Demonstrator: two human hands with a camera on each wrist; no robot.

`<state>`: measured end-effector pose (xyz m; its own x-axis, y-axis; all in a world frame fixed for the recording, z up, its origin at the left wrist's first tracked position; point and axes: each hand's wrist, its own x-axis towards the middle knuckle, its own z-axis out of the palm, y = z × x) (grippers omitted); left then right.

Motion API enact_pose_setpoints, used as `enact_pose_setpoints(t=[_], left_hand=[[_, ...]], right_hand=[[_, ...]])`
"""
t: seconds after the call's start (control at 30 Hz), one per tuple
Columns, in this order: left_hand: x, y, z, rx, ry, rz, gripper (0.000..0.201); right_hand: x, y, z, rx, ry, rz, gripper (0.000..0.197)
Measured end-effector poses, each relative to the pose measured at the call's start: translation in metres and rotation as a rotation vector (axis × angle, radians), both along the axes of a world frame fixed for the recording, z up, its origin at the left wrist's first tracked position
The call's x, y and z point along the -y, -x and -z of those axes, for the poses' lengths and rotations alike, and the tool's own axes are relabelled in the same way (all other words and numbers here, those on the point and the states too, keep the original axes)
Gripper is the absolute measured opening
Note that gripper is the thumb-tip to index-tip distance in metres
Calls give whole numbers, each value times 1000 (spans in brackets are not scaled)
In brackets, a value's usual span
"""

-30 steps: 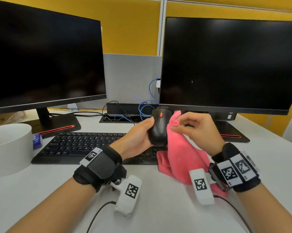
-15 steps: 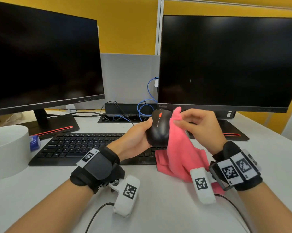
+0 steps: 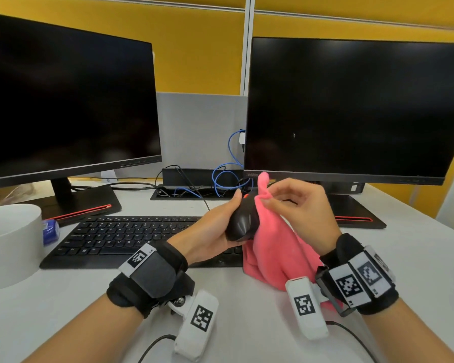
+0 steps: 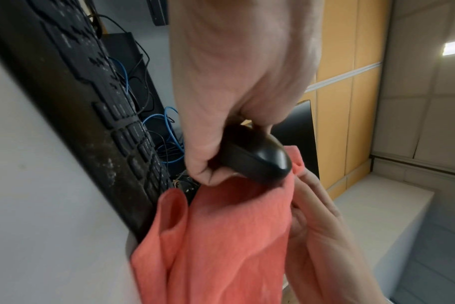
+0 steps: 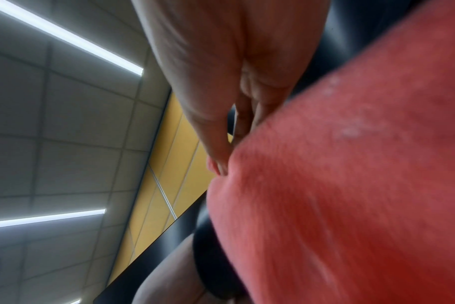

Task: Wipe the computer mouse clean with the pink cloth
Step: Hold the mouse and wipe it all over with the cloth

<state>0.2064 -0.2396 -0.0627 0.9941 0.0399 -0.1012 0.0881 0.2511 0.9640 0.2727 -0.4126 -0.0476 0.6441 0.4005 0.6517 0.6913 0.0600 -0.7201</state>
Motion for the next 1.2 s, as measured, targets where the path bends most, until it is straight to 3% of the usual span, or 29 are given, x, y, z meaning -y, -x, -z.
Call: enact_pose_setpoints(t=[0.13,0.27,0.4,0.53,0.67,0.8,0.93,1.07,1.2], left_hand=[[-6,-2,2,12,-3,-29,41],[-3,-3,2,18,-14,-17,40],[-3,-2,1,44,-19,-29,39],[-1,-1,0,86,-25,-25,32],[-3,-2,0,87,4,-39,33],[-2,-1,-1,77,2,-4,35],[-5,0,-1,82,-48,-45,33],[-3,1,-4,78,-81,32,38],[4,3,-5,104,-86,60,38]], right_hand=[[-2,3,2,-6,149,-113,11],[1,-1,2,36,80,23,8],[1,1,3,14,197,-78,9],[3,-5,2,58,75,68,8],[2,1,1,1,168,-77,9],[3,0,0,46,28,72,17],[2,4,0,39,213,-67,8],[3,-6,3,64,31,257,9],[7,-13,6,-1,-50,363,4]])
